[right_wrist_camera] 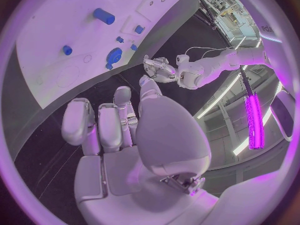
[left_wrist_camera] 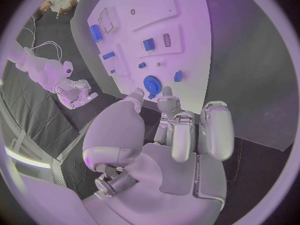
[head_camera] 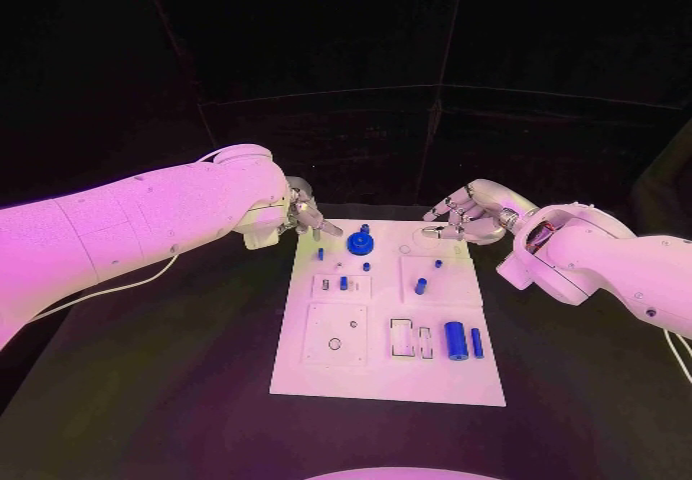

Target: Assemble the parts on the task board

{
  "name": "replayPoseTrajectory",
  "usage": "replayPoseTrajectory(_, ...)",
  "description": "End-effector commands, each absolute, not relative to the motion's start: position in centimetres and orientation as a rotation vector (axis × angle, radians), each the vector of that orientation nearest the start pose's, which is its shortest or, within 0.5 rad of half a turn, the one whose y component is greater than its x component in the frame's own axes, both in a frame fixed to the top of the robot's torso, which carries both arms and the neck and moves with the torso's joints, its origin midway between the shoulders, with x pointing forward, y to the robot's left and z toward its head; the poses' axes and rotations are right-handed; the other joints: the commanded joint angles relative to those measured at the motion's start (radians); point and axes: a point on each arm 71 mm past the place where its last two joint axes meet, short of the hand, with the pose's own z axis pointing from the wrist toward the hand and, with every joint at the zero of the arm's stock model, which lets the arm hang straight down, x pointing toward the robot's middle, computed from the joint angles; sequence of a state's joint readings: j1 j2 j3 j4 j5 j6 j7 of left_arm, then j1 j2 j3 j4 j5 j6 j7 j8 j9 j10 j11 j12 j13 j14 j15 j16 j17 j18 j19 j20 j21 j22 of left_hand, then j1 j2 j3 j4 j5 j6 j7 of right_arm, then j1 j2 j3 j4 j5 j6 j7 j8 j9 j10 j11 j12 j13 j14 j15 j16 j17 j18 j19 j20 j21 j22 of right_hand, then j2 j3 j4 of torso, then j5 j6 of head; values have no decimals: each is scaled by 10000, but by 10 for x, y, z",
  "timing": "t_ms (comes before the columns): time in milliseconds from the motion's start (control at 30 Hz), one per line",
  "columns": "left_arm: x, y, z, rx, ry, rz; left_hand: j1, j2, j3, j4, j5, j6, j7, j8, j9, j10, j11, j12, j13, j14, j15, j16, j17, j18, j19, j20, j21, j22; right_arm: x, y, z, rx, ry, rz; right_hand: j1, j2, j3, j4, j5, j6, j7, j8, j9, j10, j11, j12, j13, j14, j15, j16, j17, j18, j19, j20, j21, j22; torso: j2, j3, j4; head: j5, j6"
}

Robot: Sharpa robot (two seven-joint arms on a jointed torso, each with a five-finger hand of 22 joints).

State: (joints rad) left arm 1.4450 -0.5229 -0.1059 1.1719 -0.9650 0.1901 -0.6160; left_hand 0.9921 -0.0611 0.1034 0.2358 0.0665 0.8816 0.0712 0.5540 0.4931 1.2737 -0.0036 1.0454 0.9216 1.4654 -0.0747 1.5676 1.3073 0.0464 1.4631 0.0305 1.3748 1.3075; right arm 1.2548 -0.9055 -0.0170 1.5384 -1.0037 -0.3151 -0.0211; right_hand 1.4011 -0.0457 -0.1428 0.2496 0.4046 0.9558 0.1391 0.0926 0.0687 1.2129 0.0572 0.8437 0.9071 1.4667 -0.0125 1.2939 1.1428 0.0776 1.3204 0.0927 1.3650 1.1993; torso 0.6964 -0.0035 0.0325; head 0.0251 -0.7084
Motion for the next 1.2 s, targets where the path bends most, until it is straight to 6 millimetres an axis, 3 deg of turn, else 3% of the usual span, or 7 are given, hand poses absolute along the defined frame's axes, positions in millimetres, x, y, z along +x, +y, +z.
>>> replayPoseTrajectory(33,568,159,-147,-1725,23321,-2500,121,36,-84,-13,40,92,-8,-58,-24,-79,-8,-12,-18,1054,56,32,2635,132,114,75,-41,12,496,-228,-149,2422,16770,8903,-93,19,-65,-5,-29,27,27,32,10,-62,-35,-41,-4,174,-81,-34,-2,75,-78,-17,-30,-10,33,-28,-20,16,8)
replayPoseTrajectory(400,584,162,-166,-1847,23218,-1898,150,97,-117,5,38,123,-11,-56,-47,-81,-11,1,-16,1054,55,32,2635,131,117,76,-39,19,495,-225,-149,2365,16712,8995,-61,38,-59,-17,-16,22,24,33,9,-62,-38,-38,-7,177,-83,-38,0,74,-74,-17,-33,-10,36,-17,-18,34,-15)
replayPoseTrajectory(1200,591,161,-178,-1576,23188,-1684,463,227,-273,-85,35,268,-48,-25,-136,-64,-40,56,-22,1054,34,32,2635,117,147,64,3,95,496,-222,-149,2321,16719,9055,-27,60,-52,-30,-7,18,23,34,9,-58,-41,-26,-1,182,-85,-35,11,76,-76,-18,-42,-21,19,-11,-1,14,-73)
